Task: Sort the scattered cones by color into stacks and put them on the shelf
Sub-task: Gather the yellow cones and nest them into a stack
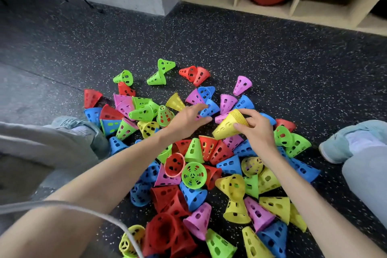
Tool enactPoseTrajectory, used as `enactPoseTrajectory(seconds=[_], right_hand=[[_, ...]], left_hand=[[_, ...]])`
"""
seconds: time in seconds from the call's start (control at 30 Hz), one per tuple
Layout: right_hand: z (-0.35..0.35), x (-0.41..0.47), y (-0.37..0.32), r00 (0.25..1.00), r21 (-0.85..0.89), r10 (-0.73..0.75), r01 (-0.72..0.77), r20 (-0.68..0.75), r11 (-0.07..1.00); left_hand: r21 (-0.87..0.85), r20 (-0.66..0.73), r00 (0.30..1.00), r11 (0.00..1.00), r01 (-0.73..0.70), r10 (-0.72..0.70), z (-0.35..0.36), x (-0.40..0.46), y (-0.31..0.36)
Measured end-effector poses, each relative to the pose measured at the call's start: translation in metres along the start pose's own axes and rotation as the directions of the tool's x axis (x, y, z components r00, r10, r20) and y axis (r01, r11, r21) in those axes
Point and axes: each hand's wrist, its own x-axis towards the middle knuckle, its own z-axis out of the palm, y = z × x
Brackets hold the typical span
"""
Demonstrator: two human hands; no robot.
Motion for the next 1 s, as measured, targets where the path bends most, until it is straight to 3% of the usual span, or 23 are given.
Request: enactPoseTrajectory(seconds=[0.1, 0.2, 0.3, 0.5, 0.7, 1.0], right_hand=[[0.001, 0.004, 0.004, 1.000, 0.008, 0.010, -0.010, -0.003, 1.000], [0.002, 0.008, 0.010, 1.000, 0.002, 0.015, -0.015, 0.012, 1.000], [0.001, 0.011, 0.019, 0.999, 0.021, 0.039, -0.040, 0.016, 0.999], [0.000, 0.013, 0.033, 0.995, 0.038, 0.102, -0.103, 0.015, 0.994], [-0.002, 0.016, 0.035, 0.993, 0.022, 0.117, -0.117, 0.008, 0.993], [-0.006, 0.009, 0.028, 0.995, 0.004, 0.098, -0.098, -0.006, 0.995]], left_hand=[[0.210, -0.083, 0.996, 0.977, 0.033, -0.016, -0.014, 0.016, -0.028], [0.301, -0.154, 0.985, 0.946, 0.117, -0.073, -0.025, 0.030, -0.047], [0.294, -0.183, 0.975, 0.939, 0.177, -0.127, -0.027, 0.042, -0.056], [0.308, -0.056, 0.959, 0.909, 0.281, -0.278, -0.026, 0.055, -0.068], [0.225, -0.129, 0.939, 0.913, 0.341, -0.319, -0.026, 0.061, -0.072], [0.178, -0.286, 0.940, 0.954, 0.241, -0.185, -0.023, 0.049, -0.056]])
